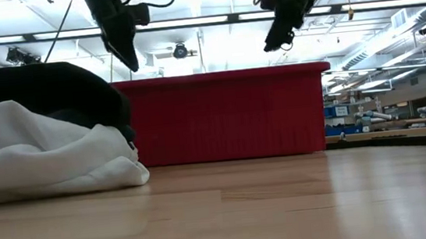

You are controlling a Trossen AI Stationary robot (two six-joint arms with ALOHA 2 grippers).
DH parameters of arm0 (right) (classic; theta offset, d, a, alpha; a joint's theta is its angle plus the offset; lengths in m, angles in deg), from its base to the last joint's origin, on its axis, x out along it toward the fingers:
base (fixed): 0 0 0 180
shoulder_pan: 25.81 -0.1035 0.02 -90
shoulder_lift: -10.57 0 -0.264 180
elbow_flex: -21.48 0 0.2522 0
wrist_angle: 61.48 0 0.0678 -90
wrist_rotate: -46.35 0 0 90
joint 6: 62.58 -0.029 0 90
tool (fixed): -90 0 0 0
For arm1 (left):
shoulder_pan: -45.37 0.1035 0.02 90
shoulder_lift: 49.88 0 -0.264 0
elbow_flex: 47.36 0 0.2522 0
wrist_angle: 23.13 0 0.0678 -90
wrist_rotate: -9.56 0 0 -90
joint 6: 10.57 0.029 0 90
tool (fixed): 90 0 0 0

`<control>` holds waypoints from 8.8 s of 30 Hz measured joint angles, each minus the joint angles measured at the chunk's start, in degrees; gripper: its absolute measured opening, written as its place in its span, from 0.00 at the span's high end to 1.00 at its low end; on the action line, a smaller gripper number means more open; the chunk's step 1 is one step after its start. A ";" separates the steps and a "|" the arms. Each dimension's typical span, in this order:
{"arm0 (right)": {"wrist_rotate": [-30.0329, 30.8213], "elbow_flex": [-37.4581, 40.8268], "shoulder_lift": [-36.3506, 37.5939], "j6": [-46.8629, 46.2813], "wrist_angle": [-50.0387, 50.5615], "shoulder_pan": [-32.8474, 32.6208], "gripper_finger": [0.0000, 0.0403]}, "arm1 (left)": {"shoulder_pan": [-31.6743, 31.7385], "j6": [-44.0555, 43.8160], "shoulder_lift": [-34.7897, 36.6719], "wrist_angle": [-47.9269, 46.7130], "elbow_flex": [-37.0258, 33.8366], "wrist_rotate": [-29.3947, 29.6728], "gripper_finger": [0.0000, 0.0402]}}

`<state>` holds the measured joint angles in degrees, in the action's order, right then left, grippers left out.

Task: Fold laundry
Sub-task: Adjust the red bin, then put the stacked folded clothes into the red bin

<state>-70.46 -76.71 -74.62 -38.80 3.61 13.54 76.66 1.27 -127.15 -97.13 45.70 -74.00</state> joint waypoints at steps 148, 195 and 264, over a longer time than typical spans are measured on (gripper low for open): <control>2.78 5.47 -17.42 -39.27 -31.80 -33.33 0.39 | 26.14 -23.12 2.22 42.38 -38.18 -10.17 0.65; 21.25 5.47 -13.51 -23.99 -1.43 -20.31 0.47 | 1.28 -17.80 24.23 19.76 -38.21 -15.95 0.65; 14.39 32.14 -23.38 -20.96 -70.64 -17.42 0.55 | -2.85 -0.73 -9.37 61.33 -38.40 -13.70 0.65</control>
<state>-56.07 -44.57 -98.00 -59.76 -67.03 -3.87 73.81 0.53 -136.52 -35.80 7.30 -87.70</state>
